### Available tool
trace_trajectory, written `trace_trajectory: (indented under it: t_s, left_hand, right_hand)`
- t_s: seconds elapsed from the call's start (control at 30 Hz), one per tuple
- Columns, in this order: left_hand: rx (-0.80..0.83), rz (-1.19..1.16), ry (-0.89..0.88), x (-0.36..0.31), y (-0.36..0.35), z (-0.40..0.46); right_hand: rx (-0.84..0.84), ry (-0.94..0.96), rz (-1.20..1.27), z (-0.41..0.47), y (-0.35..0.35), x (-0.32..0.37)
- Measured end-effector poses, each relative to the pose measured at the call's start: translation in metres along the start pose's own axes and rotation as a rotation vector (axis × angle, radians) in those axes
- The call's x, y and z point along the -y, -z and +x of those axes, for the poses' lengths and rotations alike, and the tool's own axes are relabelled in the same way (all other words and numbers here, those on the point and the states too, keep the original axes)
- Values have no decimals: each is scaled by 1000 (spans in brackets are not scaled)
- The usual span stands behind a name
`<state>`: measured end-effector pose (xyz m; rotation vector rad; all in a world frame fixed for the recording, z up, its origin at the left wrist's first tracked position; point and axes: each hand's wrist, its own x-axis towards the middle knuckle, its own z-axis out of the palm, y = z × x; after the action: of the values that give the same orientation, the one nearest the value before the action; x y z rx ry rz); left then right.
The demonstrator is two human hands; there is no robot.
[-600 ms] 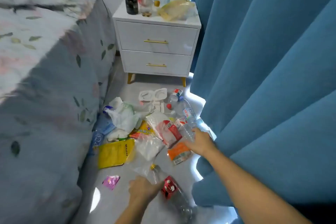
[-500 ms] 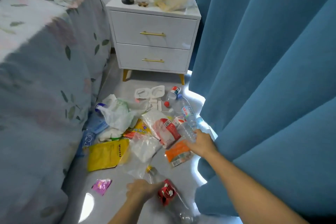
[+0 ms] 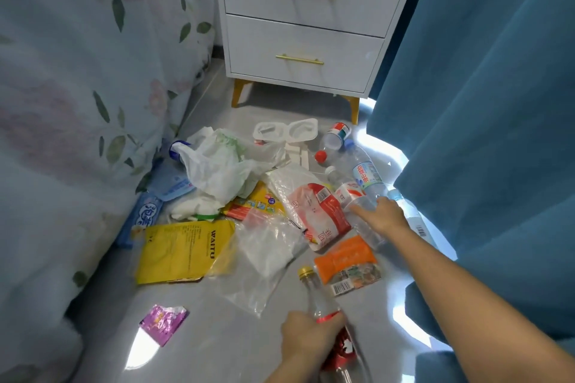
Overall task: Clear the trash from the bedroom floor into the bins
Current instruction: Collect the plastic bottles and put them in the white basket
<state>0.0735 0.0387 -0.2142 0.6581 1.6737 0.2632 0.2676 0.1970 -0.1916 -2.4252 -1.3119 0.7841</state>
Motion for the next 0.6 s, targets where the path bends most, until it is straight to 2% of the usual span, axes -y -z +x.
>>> trace_trajectory:
  t_s: [0.2, 0.37, 0.6]
  left_hand:
    - [-119, -92, -99, -15, 21, 36]
    - [-114, -34, -99, -9, 31, 40]
    - [-29, -71, -148, -18, 58, 30]
  right_hand:
    - [26, 2, 4, 25, -22, -1]
    - [12, -20, 17, 23, -36, -11]
    - [-76, 37, 194, 1, -22, -13]
